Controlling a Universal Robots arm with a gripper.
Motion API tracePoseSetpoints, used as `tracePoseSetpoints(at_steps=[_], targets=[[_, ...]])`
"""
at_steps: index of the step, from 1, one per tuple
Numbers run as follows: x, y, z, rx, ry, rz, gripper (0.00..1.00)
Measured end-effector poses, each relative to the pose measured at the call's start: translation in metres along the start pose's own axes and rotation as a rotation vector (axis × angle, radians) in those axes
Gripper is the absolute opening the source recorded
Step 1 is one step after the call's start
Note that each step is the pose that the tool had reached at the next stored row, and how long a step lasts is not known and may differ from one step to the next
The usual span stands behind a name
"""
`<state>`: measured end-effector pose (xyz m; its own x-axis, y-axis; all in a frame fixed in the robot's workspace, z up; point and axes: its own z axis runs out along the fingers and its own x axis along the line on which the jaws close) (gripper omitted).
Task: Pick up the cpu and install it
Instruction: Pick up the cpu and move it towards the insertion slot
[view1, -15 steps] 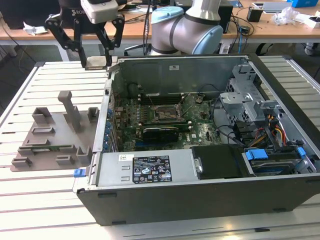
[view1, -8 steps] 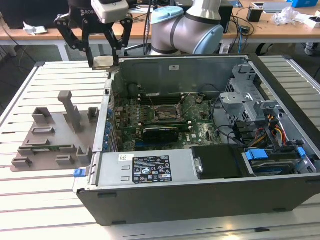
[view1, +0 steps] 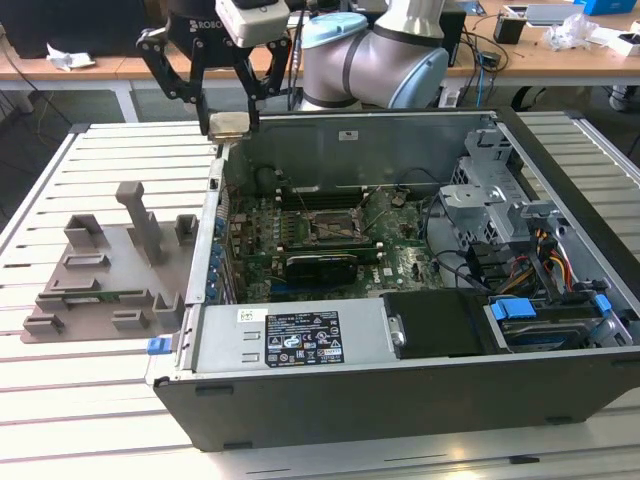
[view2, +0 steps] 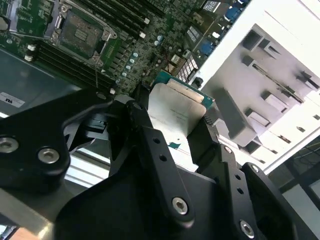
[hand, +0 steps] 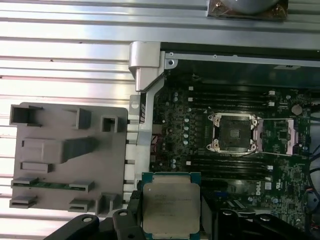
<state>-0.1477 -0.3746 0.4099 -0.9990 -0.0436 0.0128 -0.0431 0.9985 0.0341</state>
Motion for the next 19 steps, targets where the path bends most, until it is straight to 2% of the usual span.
tracePoseSetpoints(at_steps=[2, 6, 11, 13, 14, 19], targets=[[-0.0032, -0.0001, 0.0001, 0.0000, 0.0000, 0.000, 0.55], [-0.0162, -0.0007, 0.0011, 0.0000, 0.0000, 0.000, 0.55], [-0.0296, -0.0004, 0.0093, 0.0003, 0.0009, 0.002, 0.55], [-0.0529, 0.0071, 0.0211, 0.0049, 0.0024, 0.002, 0.55], [-0.0686, 0.0103, 0.0291, 0.0052, 0.0029, 0.002, 0.55], [-0.0786, 0.0119, 0.0353, 0.0051, 0.0033, 0.002, 0.55]])
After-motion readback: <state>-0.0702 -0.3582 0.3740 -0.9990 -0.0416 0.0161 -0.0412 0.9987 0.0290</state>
